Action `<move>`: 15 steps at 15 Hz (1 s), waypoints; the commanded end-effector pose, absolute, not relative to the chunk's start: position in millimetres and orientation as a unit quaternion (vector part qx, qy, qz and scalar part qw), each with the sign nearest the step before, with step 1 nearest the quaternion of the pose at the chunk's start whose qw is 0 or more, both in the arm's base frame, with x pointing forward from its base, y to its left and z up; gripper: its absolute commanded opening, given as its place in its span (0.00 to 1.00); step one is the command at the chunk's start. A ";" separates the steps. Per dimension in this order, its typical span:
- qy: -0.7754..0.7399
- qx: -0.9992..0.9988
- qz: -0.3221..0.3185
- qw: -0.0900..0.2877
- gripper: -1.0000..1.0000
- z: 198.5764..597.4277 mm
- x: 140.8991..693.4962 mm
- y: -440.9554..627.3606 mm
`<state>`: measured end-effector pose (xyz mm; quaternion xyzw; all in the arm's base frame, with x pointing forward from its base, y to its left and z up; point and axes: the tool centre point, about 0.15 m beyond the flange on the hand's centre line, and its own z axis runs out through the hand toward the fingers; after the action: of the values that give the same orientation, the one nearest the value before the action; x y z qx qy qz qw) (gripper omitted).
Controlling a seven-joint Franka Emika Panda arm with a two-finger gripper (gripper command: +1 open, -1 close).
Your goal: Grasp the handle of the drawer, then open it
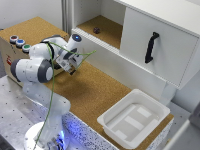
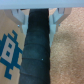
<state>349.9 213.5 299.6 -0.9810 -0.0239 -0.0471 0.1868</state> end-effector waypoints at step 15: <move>0.034 -0.981 -0.060 0.179 0.00 278.8 378.9 102.4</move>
<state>357.3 149.2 298.6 -0.9819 0.0273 -0.0623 0.1768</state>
